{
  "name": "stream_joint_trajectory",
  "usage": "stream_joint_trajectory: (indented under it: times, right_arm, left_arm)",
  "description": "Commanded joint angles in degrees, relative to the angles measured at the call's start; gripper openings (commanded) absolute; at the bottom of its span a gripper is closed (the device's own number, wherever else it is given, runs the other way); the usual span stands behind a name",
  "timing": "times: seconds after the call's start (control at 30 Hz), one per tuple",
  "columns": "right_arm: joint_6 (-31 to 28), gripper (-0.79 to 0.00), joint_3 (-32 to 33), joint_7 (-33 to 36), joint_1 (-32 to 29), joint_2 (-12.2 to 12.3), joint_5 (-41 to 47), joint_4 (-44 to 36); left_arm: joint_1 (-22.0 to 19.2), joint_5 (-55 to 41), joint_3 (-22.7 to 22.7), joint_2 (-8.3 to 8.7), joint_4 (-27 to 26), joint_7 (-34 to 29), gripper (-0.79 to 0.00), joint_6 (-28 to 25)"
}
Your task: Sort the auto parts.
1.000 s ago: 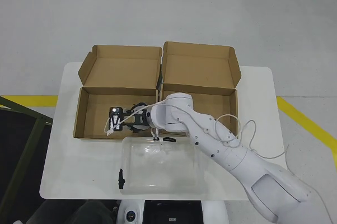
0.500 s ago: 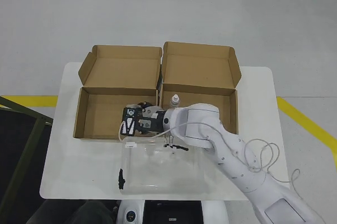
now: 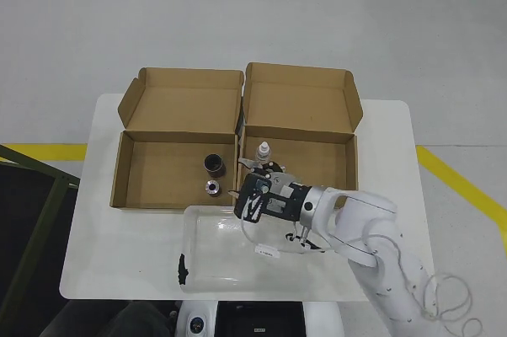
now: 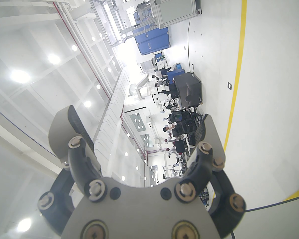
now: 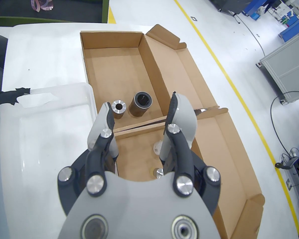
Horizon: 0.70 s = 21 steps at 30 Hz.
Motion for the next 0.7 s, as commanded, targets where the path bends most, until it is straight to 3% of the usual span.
stream_joint_trajectory:
  times: [0.0,0.53,0.67]
  right_arm:
    - [0.01,-0.394,2.67,-1.43,-3.14,0.54,-0.45,-1.63]
    - [3.43,-0.360,23.32,-18.85,-26.02,3.52,-3.60,-11.47]
    - [4.32,-0.400,27.48,-24.31,-30.37,3.89,-3.51,-11.93]
  left_arm:
    - [0.00,0.00,0.00,0.00,0.00,0.00,0.000,0.00]
    - [0.00,0.00,0.00,0.00,0.00,0.00,0.000,0.00]
    - [0.00,0.00,0.00,0.00,0.00,0.00,0.000,0.00]
